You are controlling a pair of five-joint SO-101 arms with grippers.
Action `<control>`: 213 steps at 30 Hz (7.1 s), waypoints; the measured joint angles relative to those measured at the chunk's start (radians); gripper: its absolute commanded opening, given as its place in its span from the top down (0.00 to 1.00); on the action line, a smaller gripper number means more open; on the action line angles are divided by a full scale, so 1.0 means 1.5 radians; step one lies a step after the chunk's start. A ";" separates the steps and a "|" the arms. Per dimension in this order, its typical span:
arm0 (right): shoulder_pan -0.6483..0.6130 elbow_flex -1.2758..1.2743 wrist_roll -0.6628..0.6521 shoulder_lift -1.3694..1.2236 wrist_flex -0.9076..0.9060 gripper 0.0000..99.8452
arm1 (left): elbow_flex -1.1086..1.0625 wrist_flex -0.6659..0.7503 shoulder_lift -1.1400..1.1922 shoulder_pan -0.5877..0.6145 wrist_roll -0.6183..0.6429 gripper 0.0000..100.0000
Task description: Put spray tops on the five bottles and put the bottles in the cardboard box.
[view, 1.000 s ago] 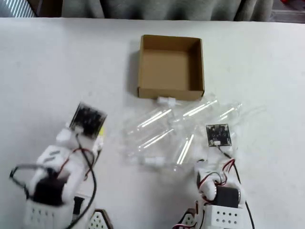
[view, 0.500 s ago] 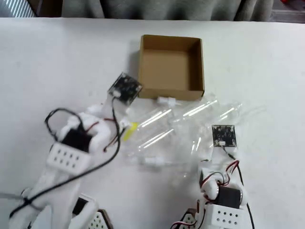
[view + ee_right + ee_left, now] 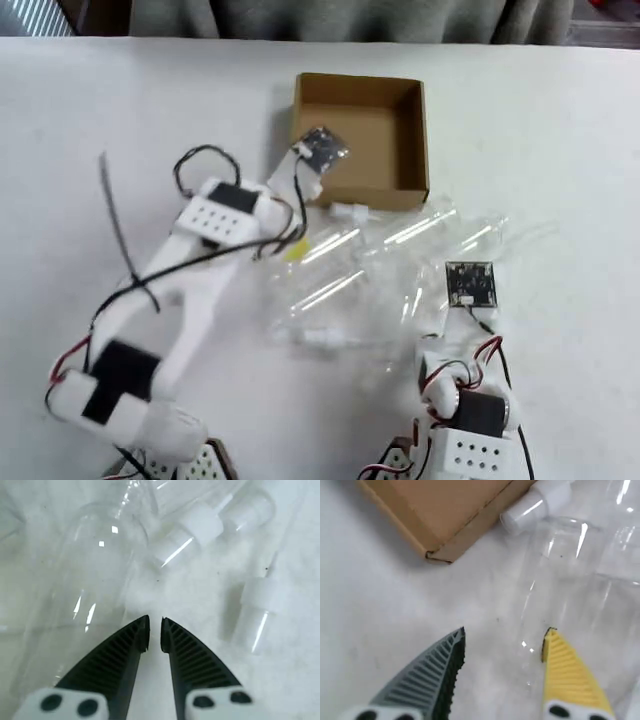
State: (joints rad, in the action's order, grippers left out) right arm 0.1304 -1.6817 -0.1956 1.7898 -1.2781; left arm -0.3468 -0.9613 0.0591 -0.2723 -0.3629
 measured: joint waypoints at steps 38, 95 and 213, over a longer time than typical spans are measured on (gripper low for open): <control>0.000 0.000 -0.147 0.000 0.008 0.97 | 0.211 -0.083 0.280 -0.059 -0.140 0.99; 0.000 0.000 -0.149 0.000 0.008 0.97 | -0.461 0.124 -0.350 0.255 0.296 0.68; 0.028 0.000 -0.149 0.000 0.008 0.97 | -0.237 0.186 -0.015 0.361 0.466 0.98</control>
State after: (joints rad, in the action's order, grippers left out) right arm 0.1718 -1.6817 -0.4196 1.7898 -1.2658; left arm -0.7027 -0.6820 0.0361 0.2693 0.3368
